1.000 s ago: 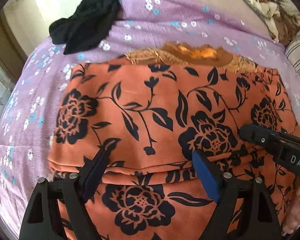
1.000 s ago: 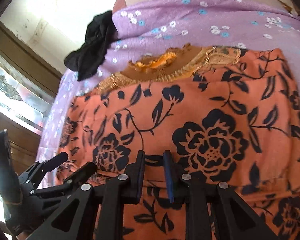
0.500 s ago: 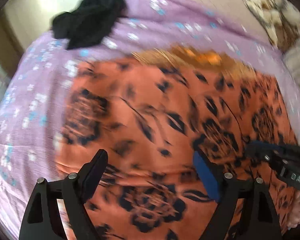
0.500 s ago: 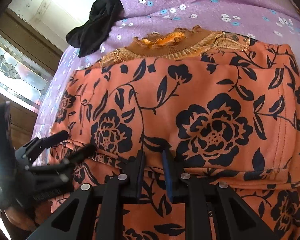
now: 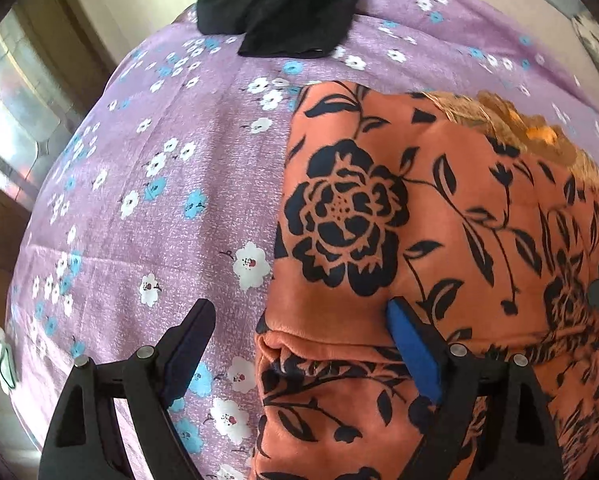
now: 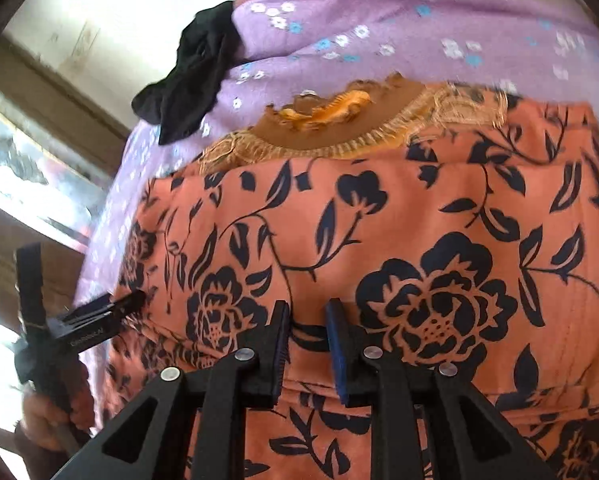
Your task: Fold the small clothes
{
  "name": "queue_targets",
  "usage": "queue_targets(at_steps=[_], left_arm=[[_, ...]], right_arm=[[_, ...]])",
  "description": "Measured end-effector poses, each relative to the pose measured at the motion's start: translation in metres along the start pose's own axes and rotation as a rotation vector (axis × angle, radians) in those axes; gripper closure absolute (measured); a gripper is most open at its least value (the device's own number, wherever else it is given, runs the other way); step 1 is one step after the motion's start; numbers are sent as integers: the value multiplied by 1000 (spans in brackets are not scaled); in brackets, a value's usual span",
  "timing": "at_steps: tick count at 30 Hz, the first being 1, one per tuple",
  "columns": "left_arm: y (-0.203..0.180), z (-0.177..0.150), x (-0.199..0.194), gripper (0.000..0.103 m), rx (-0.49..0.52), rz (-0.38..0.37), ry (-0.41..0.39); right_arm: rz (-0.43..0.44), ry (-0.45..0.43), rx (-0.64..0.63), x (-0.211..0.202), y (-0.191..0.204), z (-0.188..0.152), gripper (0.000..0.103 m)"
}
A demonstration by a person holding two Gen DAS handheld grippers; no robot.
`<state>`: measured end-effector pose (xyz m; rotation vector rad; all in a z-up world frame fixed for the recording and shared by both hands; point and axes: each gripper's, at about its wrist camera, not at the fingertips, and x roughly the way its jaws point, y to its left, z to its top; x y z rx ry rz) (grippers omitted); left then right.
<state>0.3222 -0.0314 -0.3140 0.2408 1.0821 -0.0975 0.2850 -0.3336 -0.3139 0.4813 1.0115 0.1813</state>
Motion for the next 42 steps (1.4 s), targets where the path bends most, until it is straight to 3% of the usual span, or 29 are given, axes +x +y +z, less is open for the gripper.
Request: queue_targets(at_steps=[3, 6, 13, 18, 21, 24, 29, 31, 34, 37, 42], left_arm=[[4, -4, 2, 15, -11, -50, 15], [18, -1, 3, 15, -80, -125, 44], [24, -4, 2, 14, -85, -138, 49], [33, -2, 7, 14, -90, -183, 67], [42, -1, 9, 14, -87, -199, 72], [51, 1, 10, 14, -92, -211, 77], [57, 1, 11, 14, -94, -211, 79], [58, 2, 13, 14, -88, -206, 80], [61, 4, 14, 14, -87, -208, 83], [60, 9, 14, 14, -106, -193, 77], [58, 13, 13, 14, -76, -110, 39]], right_arm=[[5, 11, -32, -3, 9, -2, 81], [-11, -34, -43, -8, 18, 3, 81], [-108, -49, -31, 27, 28, 35, 81], [-131, -94, 27, 34, 33, 67, 81], [-29, -86, 2, 37, 62, 79, 81], [20, -62, -66, 54, 100, 81, 81], [11, 5, -36, 104, 121, 82, 80], [2, -12, -4, 116, 115, 86, 82], [36, -38, 49, 112, 104, 93, 83], [12, -60, 48, 94, 99, 88, 82], [-15, -90, 42, 47, 70, 62, 82]])
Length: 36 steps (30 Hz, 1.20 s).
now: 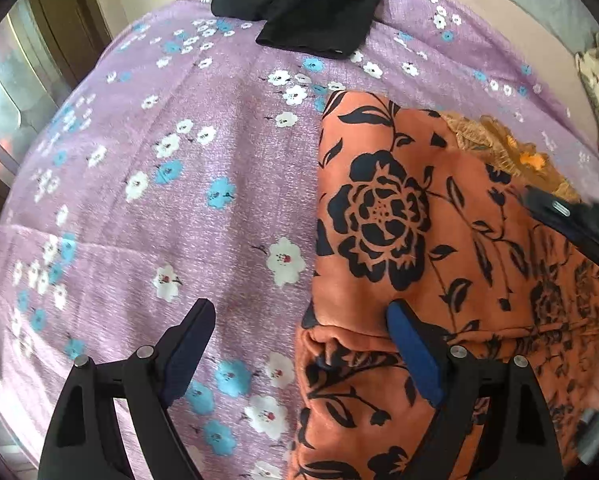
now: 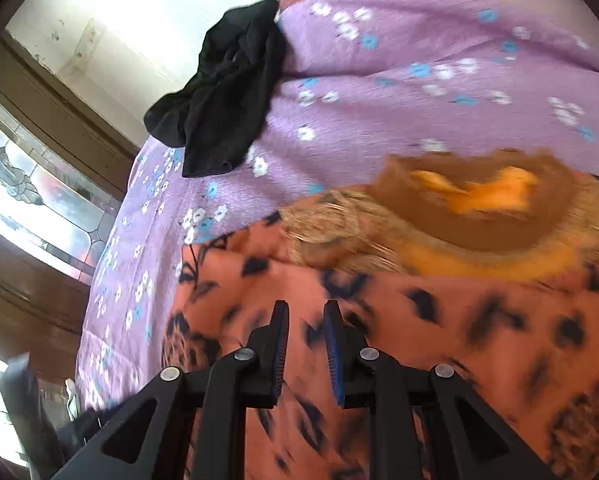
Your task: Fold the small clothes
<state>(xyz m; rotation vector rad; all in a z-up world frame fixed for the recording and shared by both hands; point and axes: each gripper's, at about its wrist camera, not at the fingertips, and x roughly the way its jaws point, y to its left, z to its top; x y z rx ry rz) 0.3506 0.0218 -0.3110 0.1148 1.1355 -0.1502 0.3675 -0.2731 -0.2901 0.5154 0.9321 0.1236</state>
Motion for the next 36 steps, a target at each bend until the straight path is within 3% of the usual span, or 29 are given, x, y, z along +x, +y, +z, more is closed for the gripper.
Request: queue_targets(at_steps=[5, 13, 16, 18, 24, 26, 28, 29, 30, 32, 36], left_arm=[[-14, -3, 0, 14, 16, 31, -6], [-20, -13, -3, 14, 18, 38, -31], [-16, -25, -9, 14, 5, 22, -38], [-13, -34, -16, 14, -3, 8, -24], [-15, -70, -52, 14, 27, 71, -116], [-11, -91, -57, 14, 28, 84, -106], [-5, -116, -53, 14, 17, 83, -56], [-1, -129, -51, 14, 6, 78, -29], [2, -140, -53, 14, -9, 56, -28], [4, -155, -61, 14, -20, 33, -41], [9, -188, -73, 14, -21, 49, -78]], right_arm=[[-74, 69, 18, -33, -40, -41, 81], [-72, 93, -28, -74, -53, -92, 82], [-130, 143, -8, -82, -74, -113, 82], [-98, 131, 19, -96, -86, -126, 82], [-130, 111, 32, -142, -103, -160, 82], [-133, 102, 54, -158, -113, -170, 81], [-159, 107, 89, -165, -123, -180, 73], [-165, 119, 122, -169, -134, -187, 60], [-139, 115, 151, -173, -141, -192, 54], [-76, 85, 195, -185, -151, -203, 51], [-54, 91, 191, -198, -156, -221, 50]])
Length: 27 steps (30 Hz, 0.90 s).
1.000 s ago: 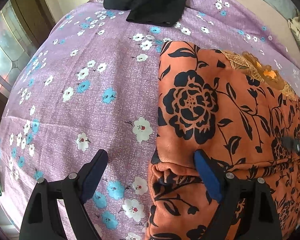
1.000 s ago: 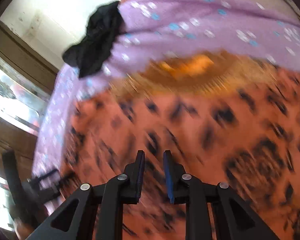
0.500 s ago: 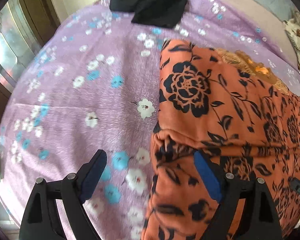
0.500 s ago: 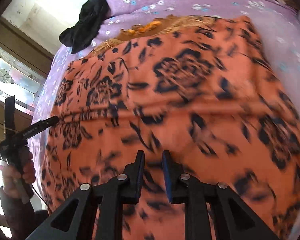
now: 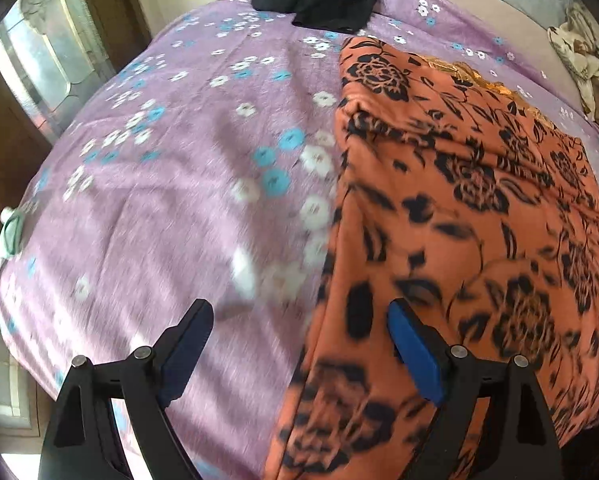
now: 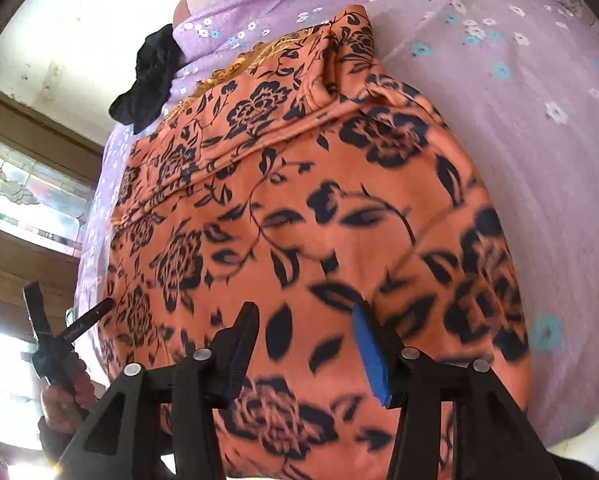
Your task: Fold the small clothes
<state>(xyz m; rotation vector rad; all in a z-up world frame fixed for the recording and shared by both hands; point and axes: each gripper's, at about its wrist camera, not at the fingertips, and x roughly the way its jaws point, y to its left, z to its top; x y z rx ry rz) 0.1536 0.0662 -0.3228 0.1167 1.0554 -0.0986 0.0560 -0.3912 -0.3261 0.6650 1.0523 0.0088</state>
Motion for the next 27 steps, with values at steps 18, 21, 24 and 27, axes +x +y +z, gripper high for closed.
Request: queue_targets(at_steps=[18, 21, 24, 27], left_arm=[[44, -72, -25, 12, -107, -10, 74], [47, -83, -26, 12, -114, -28, 114], [56, -95, -25, 13, -157, -72, 174], [66, -104, -24, 13, -196, -106, 201]], right_arm=[[-145, -32, 154, -73, -94, -60, 42], [-94, 4, 180, -69, -97, -72, 41], [-81, 70, 154, -54, -86, -82, 41], [-125, 87, 137, -40, -77, -87, 42]])
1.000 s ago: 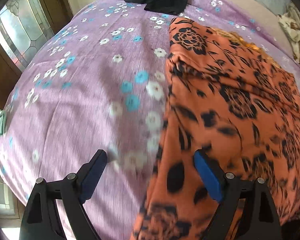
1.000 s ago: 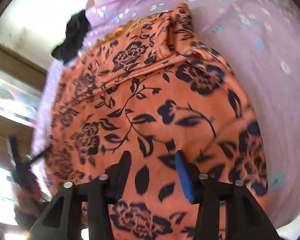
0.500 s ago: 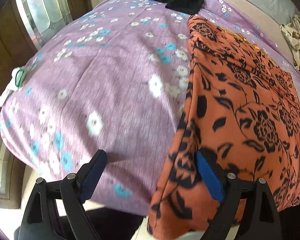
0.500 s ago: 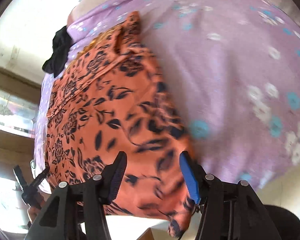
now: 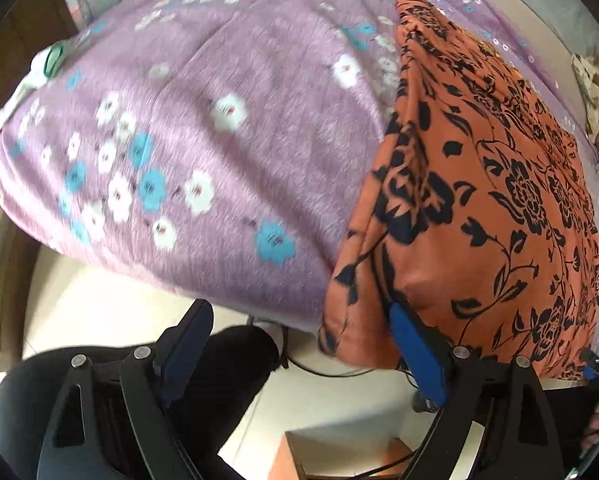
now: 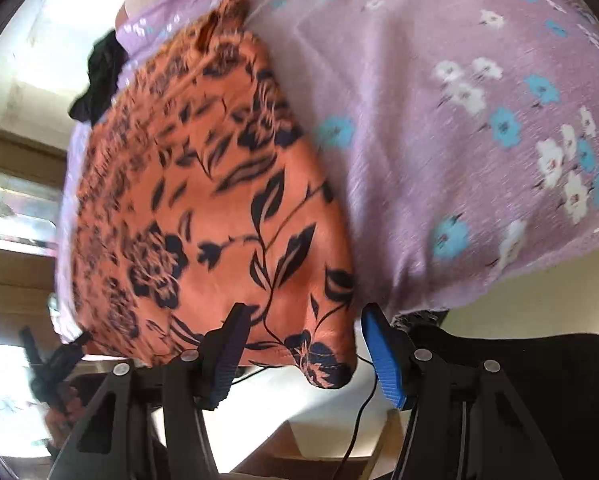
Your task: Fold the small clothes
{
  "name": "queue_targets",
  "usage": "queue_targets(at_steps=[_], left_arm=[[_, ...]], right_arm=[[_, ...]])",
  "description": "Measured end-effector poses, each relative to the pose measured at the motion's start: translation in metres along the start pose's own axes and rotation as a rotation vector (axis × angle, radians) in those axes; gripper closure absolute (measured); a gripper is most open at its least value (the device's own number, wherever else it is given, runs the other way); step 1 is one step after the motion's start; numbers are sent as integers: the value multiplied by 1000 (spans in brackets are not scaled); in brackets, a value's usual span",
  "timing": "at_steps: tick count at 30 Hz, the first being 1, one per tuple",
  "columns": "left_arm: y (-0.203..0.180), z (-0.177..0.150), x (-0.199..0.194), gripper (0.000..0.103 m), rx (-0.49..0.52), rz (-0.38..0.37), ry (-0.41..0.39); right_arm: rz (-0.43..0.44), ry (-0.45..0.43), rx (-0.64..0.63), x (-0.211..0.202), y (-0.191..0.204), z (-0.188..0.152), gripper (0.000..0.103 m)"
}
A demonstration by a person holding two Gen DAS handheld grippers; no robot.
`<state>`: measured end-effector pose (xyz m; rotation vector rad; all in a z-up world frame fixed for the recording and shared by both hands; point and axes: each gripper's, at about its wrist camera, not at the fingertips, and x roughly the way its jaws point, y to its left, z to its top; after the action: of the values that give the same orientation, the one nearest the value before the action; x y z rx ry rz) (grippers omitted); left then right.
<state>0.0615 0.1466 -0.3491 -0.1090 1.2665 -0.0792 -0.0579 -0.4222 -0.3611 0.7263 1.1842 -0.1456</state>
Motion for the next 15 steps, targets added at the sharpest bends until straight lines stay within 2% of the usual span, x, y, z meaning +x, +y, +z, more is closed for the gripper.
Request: queue_targets(at_steps=[1, 2, 4, 5, 6, 7, 8, 9, 10, 12, 15], left_arm=[[3, -1, 0, 13, -5, 0, 0], [4, -2, 0, 13, -5, -3, -2], [7, -6, -2, 14, -1, -20, -11], [10, -8, -3, 15, 3, -28, -16], [11, -10, -5, 23, 11, -38, -26], [11, -11, -8, 40, 24, -50, -33], [8, -12, -8, 48, 39, -70, -29], [6, -13, -7, 62, 52, -95, -23], [2, -14, -7, 72, 68, -115, -19], [-1, -16, -8, 76, 94, -116, -24], [2, -16, -8, 74, 93, -120, -21]], right_arm=[[-3, -1, 8, 3, 0, 0, 43], [-8, -1, 18, 6, -2, -1, 54], [-30, -8, 6, 6, -2, -2, 62], [-26, -13, -5, 4, -2, -3, 71], [-28, -18, -14, 2, -1, -2, 80], [-33, -26, -18, -1, -1, -3, 84], [-34, -33, -20, -3, -1, -4, 90], [-36, -37, -20, -4, -2, -4, 92], [-36, -39, -19, -4, -3, -4, 92], [-36, -41, -15, -5, -4, -5, 94], [-31, -51, -30, -9, 4, -8, 95]])
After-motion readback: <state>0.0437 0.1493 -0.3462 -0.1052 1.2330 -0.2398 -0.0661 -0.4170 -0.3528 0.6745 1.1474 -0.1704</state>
